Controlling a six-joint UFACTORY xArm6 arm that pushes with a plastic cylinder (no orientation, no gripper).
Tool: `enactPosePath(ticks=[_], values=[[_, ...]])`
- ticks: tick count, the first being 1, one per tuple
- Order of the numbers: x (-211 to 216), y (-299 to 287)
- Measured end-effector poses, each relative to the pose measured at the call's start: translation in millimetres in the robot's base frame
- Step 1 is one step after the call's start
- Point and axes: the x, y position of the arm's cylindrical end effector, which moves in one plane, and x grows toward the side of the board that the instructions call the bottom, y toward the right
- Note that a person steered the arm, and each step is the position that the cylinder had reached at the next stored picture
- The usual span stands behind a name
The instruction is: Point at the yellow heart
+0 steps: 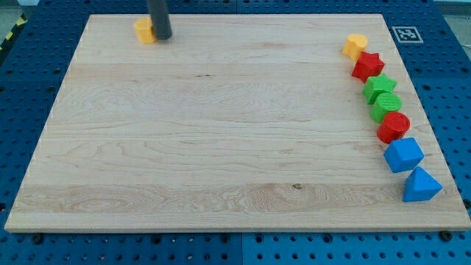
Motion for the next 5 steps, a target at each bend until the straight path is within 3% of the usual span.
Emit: enactPosePath(ticks=[2,4,5], values=[[12,-4],[-4,-57],[-16,-55]])
